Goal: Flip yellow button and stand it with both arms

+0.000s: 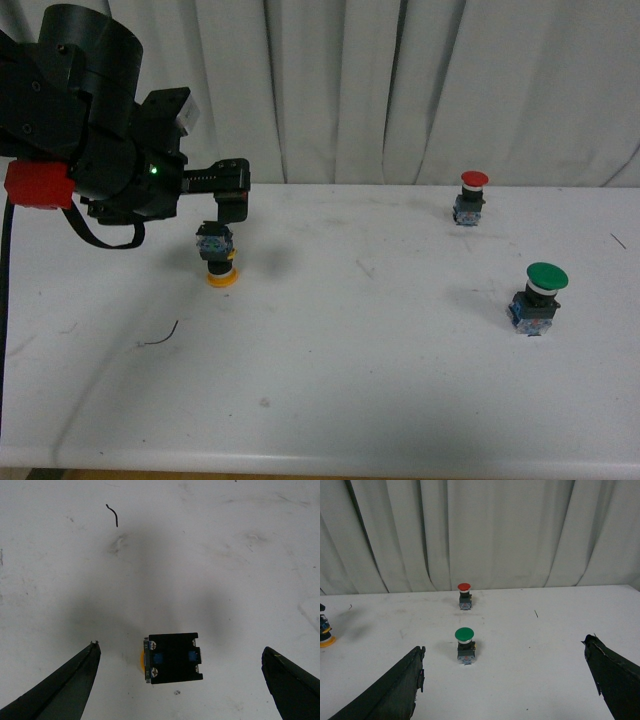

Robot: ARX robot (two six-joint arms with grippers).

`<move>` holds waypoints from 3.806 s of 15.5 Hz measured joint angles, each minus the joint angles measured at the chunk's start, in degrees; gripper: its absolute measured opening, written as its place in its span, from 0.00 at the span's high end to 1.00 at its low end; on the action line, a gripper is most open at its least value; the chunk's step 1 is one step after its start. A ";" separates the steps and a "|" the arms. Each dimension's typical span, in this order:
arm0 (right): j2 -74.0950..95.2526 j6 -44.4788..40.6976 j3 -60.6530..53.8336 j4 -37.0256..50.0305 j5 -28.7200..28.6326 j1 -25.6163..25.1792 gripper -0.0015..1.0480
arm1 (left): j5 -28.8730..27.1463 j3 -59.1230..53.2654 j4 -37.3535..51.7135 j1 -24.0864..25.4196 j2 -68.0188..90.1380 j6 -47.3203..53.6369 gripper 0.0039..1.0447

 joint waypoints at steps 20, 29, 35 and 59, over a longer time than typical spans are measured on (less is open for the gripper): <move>0.00 0.00 0.00 0.00 0.00 0.00 0.06 | -2.47 3.26 1.33 -1.07 7.30 3.21 0.58; 0.00 0.00 0.00 0.00 0.00 0.00 0.06 | -0.98 -30.69 12.66 -8.39 -32.44 1.70 0.66; 0.00 0.00 0.00 0.00 -0.02 0.00 0.06 | -2.16 -42.80 14.05 -9.90 -45.97 -3.87 0.66; 7.50 4.98 0.15 9.25 -2.71 -2.56 0.06 | 22.60 -54.64 66.69 -10.32 -39.04 -48.52 0.66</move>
